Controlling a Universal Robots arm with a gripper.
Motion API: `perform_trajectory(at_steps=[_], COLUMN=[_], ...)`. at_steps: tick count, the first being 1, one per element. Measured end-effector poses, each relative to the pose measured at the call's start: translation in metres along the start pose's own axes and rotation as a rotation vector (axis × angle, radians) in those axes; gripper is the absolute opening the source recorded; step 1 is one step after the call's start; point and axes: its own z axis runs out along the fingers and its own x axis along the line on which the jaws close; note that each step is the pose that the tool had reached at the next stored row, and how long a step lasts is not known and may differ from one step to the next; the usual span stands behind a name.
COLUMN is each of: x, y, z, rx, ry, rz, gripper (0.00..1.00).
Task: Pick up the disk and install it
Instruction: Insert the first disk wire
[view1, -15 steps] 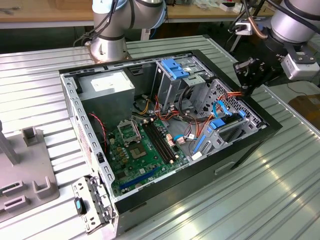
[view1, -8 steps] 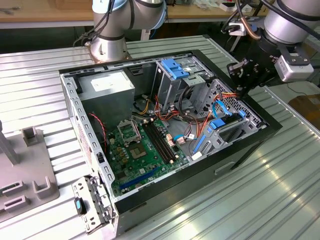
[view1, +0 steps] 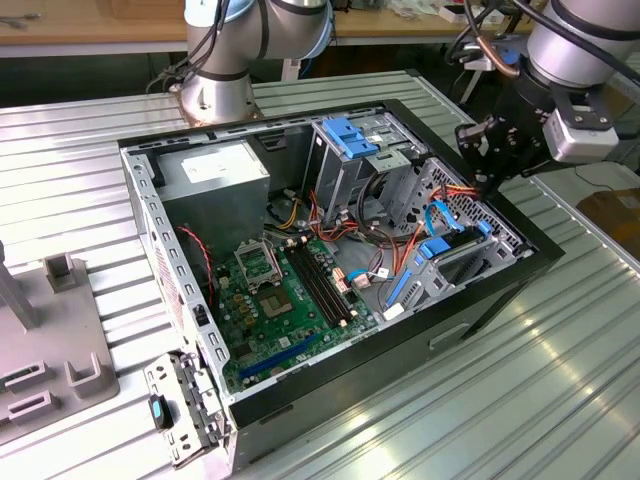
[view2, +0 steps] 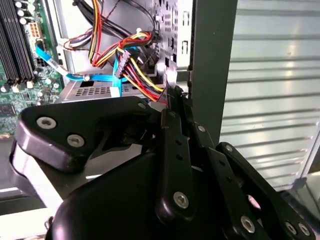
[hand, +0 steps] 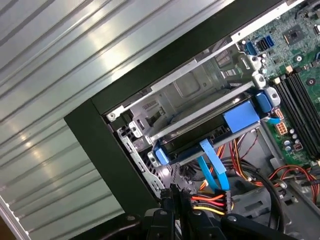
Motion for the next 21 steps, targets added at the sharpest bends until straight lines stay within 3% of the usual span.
perform_trajectory(at_steps=[2, 8, 17, 19, 21], x=[0.0000, -0.0001, -0.0003, -0.0003, -0.0003], y=[0.0000, 0.0001, 0.0003, 0.0004, 0.0005], z=[0.0000, 0.0005, 0.0015, 0.0019, 0.0022], rx=[-0.0056, -0.0470, -0.0749, -0.0834, -0.0851], ry=[0.0066, 0.0557, 0.0887, 0.0987, 0.1007], rz=[0.036, 0.310, 0.493, 0.549, 0.575], gripper=[0.16, 0.16, 0.16, 0.16, 0.16])
